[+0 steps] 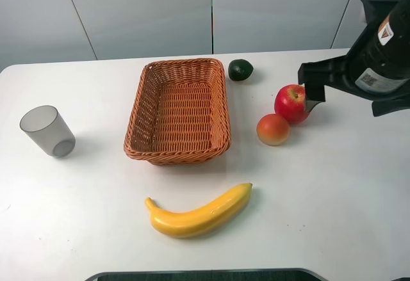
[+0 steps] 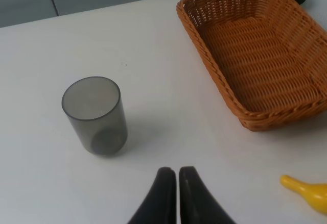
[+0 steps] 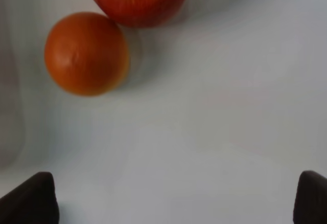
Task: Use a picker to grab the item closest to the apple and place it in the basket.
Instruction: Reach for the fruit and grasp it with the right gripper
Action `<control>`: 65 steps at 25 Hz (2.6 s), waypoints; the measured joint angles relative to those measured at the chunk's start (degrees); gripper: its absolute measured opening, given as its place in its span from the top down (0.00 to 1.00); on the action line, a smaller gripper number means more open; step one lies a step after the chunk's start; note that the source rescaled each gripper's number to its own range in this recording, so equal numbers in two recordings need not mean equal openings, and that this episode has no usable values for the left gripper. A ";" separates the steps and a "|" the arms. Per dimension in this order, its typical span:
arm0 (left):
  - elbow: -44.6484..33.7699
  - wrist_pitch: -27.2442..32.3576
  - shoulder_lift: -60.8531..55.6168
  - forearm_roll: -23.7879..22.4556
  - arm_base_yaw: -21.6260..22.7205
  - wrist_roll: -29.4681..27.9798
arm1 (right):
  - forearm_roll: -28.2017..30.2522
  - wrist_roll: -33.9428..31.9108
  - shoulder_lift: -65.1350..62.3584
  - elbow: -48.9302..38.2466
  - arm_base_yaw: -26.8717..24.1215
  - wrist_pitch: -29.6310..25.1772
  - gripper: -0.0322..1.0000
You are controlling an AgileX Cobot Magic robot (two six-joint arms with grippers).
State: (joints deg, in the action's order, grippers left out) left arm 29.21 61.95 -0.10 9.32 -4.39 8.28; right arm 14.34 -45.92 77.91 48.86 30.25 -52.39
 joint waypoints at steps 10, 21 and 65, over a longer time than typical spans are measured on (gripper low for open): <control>0.00 0.00 0.00 0.00 0.00 0.00 | 1.10 -17.34 11.79 0.26 3.67 10.56 0.00; 0.00 0.00 0.00 0.00 0.00 0.00 | 1.60 -25.28 22.34 7.20 4.35 13.64 0.00; 0.00 0.00 0.00 0.00 0.00 0.00 | 8.55 -38.84 36.84 9.69 3.65 19.92 0.00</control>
State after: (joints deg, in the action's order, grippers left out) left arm 29.21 61.95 -0.10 9.32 -4.39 8.28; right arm 22.90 -84.76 114.75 58.55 33.89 -32.47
